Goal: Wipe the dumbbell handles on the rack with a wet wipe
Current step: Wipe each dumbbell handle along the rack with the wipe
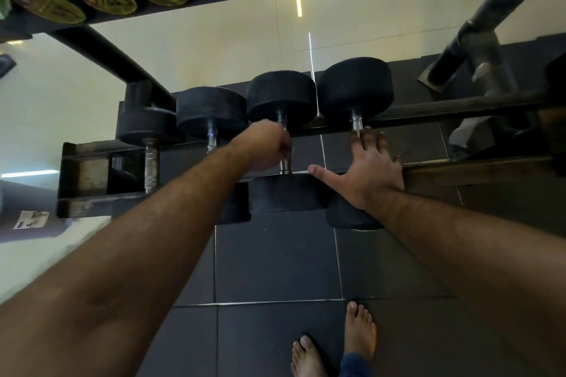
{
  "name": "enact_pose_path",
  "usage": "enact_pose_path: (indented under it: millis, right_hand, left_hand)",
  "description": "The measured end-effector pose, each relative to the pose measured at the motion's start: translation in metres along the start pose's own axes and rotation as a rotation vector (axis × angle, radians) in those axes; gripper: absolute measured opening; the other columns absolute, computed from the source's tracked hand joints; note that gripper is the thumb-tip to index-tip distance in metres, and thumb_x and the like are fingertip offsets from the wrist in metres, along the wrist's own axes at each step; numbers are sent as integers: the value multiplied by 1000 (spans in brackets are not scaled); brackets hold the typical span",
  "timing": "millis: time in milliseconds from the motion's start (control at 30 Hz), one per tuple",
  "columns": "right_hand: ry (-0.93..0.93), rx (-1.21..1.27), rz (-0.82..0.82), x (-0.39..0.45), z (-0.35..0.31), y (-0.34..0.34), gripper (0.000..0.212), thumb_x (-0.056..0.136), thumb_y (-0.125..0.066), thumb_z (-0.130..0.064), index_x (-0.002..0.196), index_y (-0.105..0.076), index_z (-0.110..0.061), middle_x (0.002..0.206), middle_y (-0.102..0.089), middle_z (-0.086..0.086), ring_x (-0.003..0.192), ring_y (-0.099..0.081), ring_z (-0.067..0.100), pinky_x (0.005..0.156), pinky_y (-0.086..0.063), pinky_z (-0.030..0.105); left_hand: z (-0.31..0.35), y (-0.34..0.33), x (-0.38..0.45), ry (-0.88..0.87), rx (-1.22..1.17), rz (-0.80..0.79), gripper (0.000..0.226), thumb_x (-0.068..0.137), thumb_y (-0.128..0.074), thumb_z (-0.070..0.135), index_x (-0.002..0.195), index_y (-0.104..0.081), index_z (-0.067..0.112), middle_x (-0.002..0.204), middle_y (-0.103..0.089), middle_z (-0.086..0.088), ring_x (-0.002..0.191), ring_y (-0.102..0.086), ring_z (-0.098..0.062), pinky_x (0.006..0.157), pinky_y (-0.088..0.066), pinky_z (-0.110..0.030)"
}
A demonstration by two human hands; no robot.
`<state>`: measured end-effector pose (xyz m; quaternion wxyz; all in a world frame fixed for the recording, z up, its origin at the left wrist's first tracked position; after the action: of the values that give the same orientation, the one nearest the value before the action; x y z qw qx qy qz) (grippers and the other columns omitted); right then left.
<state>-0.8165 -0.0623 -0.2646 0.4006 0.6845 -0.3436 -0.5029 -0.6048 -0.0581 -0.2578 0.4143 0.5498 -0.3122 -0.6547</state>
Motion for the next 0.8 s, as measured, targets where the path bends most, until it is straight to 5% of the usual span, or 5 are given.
enact_pose_path:
  millis: [133, 333, 500, 667, 800]
  right_hand:
    - [-9, -8, 15, 0, -2, 1, 139, 64, -20, -114, 172, -14, -26, 181, -4, 3, 166, -7, 34, 126, -26, 65]
    - [-8, -11, -2, -1, -3, 2, 139, 63, -19, -114, 172, -14, -28, 181, -5, 3, 166, -5, 33, 127, -26, 63]
    - [-6, -18, -16, 0, -4, 2, 139, 63, -19, -114, 172, -11, -28, 181, -6, 3, 166, -4, 33, 126, -27, 64]
    - [-11, -25, -16, 1, -3, 0, 141, 61, -17, -115, 172, -12, -28, 181, -8, 4, 166, -5, 33, 126, -27, 64]
    - [-4, -27, -6, 3, -4, 0, 140, 62, -18, -115, 172, -12, -28, 180, -9, 2, 166, -5, 32, 126, -27, 63]
  left_hand:
    - [15, 17, 8, -7, 198, 340, 37, 94, -59, 3, 128, -68, 13, 114, -63, -10, 105, -63, -33, 80, -59, -46]
    - [21, -1, 25, -69, 281, 195, 33, 94, -58, 1, 125, -71, 8, 128, -57, -15, 113, -58, -36, 94, -56, -44]
    - [30, -27, 17, -205, 223, -435, 33, 94, -61, 4, 113, -78, 24, 107, -75, 0, 96, -71, -23, 87, -61, -37]
    - [28, 12, 29, -171, 244, 56, 27, 96, -60, 7, 114, -77, 20, 115, -66, -5, 102, -66, -26, 90, -58, -40]
    - [52, -31, 20, -315, 422, -270, 23, 99, -58, 8, 114, -74, 14, 113, -69, -7, 106, -66, -28, 91, -58, -41]
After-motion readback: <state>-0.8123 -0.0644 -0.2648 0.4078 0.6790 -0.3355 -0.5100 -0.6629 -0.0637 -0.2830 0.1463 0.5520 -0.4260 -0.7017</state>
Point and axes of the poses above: each hand's wrist, its own x-axis towards the middle knuckle, its own y-axis out of the back of the hand, z = x × y, the point moved 8 cm from there along x, towards the middle knuckle
